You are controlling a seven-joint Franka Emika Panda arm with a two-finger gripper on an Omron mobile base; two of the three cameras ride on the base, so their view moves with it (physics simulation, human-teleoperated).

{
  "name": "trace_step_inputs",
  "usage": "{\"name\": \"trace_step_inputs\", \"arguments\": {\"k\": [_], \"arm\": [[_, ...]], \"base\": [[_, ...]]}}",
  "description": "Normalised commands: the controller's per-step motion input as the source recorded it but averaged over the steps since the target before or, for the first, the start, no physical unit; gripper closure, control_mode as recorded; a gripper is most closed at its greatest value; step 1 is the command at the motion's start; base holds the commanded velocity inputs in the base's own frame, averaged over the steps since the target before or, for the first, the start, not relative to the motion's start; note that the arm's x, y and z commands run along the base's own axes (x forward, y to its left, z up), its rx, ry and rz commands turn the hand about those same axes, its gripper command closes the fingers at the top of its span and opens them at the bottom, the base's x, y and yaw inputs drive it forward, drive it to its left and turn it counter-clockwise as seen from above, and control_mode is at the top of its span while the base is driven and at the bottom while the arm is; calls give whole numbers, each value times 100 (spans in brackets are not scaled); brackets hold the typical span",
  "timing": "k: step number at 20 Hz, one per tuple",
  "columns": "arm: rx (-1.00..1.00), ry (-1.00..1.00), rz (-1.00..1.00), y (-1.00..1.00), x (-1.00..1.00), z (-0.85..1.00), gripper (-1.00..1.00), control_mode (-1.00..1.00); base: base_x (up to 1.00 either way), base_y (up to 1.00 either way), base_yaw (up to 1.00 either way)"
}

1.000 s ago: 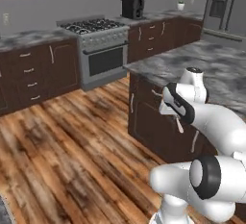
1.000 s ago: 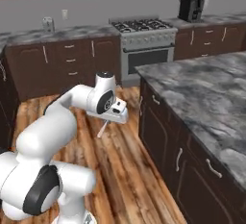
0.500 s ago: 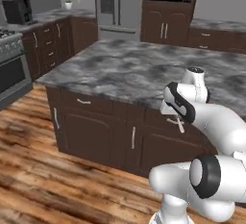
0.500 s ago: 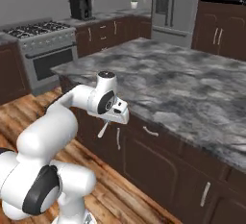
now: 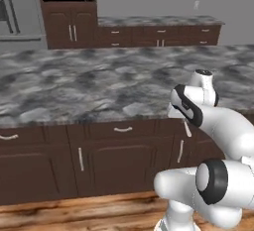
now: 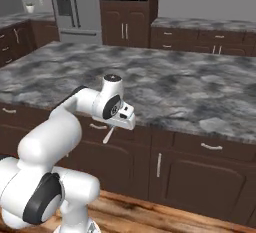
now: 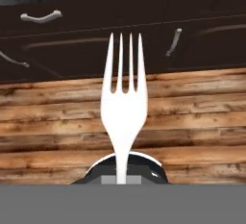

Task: Take the fork and place it on the left side of the plate. Then take the spoon and place it on the right side of the plate. Make sure they're directly next to the plate.

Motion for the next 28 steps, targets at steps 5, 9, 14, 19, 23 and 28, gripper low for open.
{"name": "trace_step_inputs", "arguments": {"k": [5,9,14,19,23,28], "arm": [[0,0,0,0,0,0,100,100],[0,0,0,0,0,0,100,100],[0,0,0,0,0,0,100,100],[0,0,0,0,0,0,100,100],[0,0,0,0,0,0,100,100],[0,0,0,0,0,0,100,100]], "base": [[44,-2,-47],[57,-13,-27],[39,-57,-13],[22,-76,-7],[27,-75,-4],[31,-73,-4]]}}
